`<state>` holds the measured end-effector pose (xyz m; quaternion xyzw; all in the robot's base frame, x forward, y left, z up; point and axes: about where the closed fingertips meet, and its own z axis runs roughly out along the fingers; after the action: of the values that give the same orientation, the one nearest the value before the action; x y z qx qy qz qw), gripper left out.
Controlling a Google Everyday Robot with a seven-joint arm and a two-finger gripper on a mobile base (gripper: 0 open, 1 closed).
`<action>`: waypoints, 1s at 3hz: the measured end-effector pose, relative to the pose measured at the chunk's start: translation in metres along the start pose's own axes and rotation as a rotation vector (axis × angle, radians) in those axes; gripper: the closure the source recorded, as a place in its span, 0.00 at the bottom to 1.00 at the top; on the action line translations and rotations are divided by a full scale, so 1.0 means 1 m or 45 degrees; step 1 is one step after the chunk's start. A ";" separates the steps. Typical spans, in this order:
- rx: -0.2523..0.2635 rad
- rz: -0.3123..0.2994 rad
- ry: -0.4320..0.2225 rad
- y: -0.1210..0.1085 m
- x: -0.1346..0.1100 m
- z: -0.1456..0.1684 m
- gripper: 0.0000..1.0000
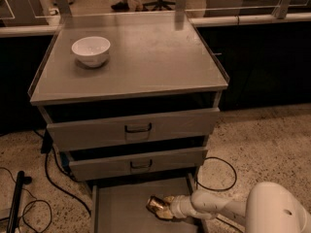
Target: Place orange can into bottom drawer
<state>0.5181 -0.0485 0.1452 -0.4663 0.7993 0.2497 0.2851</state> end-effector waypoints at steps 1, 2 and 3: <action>0.000 0.000 0.000 0.000 0.000 0.000 0.39; 0.000 0.000 0.000 0.000 0.000 0.000 0.16; 0.000 0.000 0.000 0.000 0.000 0.000 0.00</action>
Offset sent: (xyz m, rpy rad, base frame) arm 0.0000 0.0000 0.0000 0.0000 0.0000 0.0000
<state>0.5181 -0.0484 0.1452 -0.4663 0.7993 0.2498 0.2851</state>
